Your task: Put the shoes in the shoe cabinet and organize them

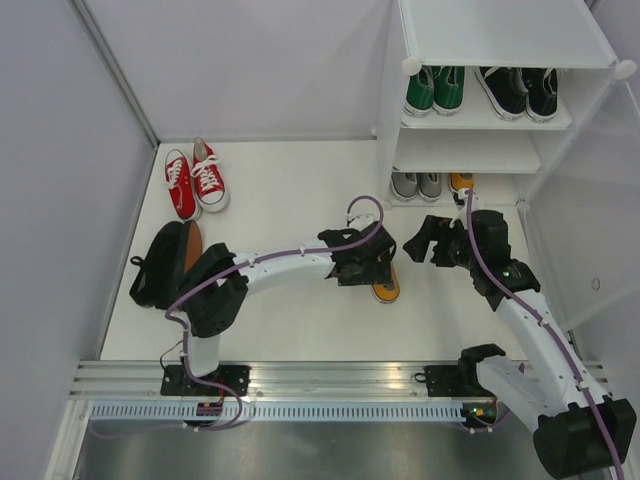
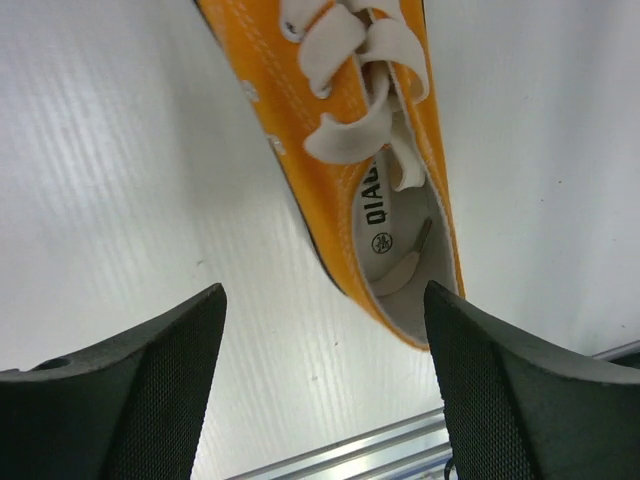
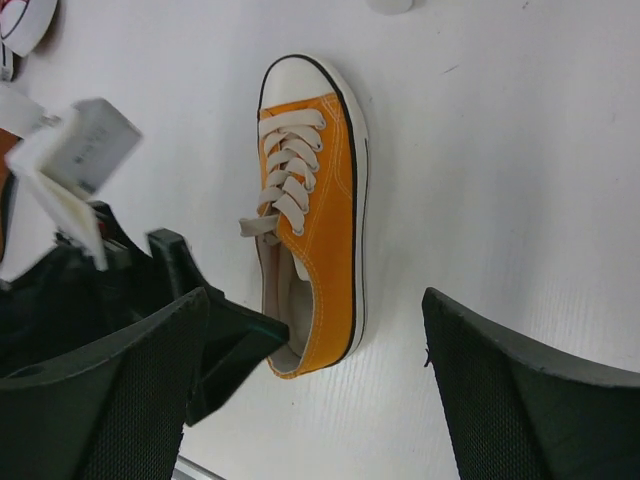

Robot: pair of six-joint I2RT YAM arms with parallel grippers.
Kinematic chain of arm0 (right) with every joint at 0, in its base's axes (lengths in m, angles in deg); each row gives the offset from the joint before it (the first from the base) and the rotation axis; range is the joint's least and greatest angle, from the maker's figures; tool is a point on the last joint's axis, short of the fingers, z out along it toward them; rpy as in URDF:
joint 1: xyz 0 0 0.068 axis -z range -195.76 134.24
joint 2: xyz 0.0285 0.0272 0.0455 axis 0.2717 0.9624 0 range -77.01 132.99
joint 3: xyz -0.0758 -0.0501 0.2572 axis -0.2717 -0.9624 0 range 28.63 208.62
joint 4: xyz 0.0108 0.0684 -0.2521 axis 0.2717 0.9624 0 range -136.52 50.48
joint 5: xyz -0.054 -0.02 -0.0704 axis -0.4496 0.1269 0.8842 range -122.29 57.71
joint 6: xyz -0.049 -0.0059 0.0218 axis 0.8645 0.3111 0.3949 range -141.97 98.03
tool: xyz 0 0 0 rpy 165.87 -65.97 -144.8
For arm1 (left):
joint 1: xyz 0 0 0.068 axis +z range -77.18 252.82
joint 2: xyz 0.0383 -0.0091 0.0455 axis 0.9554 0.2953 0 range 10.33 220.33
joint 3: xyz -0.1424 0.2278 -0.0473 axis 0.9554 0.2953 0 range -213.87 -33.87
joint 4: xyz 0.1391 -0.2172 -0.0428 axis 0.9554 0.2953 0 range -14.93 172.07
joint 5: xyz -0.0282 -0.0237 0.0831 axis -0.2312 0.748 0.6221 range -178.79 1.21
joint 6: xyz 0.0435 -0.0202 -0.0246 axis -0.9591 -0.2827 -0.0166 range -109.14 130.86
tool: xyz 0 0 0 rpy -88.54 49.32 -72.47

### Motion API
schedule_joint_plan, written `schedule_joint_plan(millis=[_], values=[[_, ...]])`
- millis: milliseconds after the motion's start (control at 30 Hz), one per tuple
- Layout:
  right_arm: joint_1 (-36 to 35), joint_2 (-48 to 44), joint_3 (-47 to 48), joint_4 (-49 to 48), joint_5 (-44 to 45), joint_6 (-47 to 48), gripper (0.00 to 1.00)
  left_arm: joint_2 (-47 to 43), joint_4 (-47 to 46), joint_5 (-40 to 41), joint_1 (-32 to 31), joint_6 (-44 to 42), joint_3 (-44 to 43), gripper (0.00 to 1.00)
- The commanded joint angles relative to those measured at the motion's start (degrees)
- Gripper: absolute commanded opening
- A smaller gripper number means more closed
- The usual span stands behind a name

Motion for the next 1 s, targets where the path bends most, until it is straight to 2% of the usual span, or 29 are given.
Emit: schedule_joint_plan(millis=[0,200,333,467,667,767,967], values=[[-2.93,0.78,-0.93,0.98,4.03,0.12,0.90,-8.99,-1.19,2.90,2.51,0.00,4.05,0.84],[-12.76,4.64,-2.34,0.10,11.33,-2.08,0.84,-20.15,-1.37,2.47,11.30,-3.24,14.43,0.84],[-18.40,8.25,-1.90,-0.43,13.53,-2.35,0.74,-29.44,-1.19,0.18,19.38,-8.24,20.85,0.84],[-23.23,13.42,-0.06,-0.17,14.85,-1.82,0.67,-37.18,-0.23,-2.89,31.92,-14.31,27.34,0.84],[-27.37,19.49,1.70,-1.39,16.96,-1.38,0.56,-45.81,3.11,-7.11,48.89,-24.60,30.87,0.84],[-28.16,22.91,2.32,-1.58,16.96,-0.77,0.51,-47.49,4.25,-8.43,54.10,-27.86,31.93,0.84],[-32.64,28.20,3.64,-1.13,18.63,-0.24,0.49,-49.69,3.47,-6.77,54.38,-28.73,34.48,0.84]])
